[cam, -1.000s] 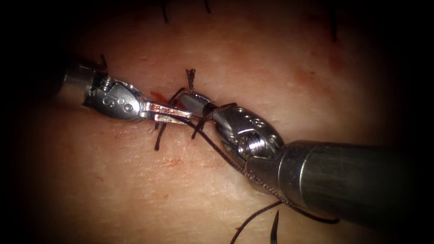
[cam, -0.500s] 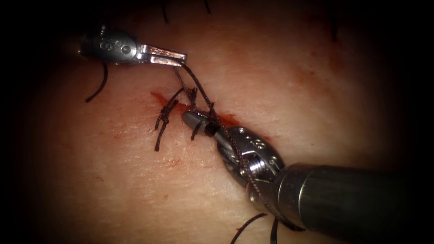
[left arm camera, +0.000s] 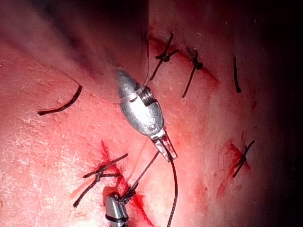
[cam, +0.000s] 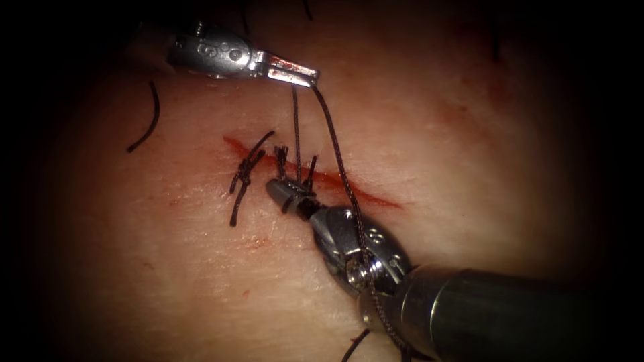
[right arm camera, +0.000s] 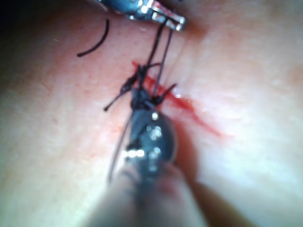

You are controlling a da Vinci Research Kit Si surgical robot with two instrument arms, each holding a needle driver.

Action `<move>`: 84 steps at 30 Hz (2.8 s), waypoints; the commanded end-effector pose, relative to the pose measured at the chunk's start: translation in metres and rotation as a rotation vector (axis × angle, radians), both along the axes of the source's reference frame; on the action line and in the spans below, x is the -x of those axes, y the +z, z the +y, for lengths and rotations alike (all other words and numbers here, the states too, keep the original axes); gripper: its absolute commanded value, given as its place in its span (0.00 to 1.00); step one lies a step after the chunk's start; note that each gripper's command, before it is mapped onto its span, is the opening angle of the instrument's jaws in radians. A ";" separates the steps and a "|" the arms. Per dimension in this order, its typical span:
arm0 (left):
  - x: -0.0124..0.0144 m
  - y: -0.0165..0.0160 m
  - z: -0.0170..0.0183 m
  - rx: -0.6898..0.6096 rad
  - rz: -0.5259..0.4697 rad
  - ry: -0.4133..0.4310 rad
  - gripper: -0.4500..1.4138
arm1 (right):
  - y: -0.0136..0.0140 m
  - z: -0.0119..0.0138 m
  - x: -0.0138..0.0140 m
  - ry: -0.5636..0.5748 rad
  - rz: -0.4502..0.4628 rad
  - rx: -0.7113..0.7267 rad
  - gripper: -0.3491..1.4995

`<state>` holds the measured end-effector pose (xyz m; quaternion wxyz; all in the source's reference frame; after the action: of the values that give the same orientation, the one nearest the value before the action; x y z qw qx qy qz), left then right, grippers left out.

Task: Wound Closure
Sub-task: Tighten the knot by pulling down with the right gripper and pulling up with the left gripper

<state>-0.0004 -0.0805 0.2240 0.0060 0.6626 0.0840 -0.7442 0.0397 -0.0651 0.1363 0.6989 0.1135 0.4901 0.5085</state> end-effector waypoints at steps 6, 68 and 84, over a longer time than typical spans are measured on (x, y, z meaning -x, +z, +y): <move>0.0000 0.0008 0.0001 -0.008 0.000 0.001 0.00 | -0.0028 -0.0017 0.0011 0.001 -0.058 -0.035 0.00; -0.0007 0.0001 0.0039 -0.025 0.019 -0.009 0.00 | -0.0029 0.0018 -0.0001 -0.877 -0.031 0.652 0.00; -0.0002 -0.0002 0.0091 0.047 0.155 -0.127 0.00 | 0.0002 -0.0018 -0.0023 -0.874 -0.056 0.706 0.00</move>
<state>0.0004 -0.0712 0.2231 -0.0327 0.6055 0.0240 -0.7948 0.0414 -0.0665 0.1359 0.8532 0.0511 0.5188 -0.0189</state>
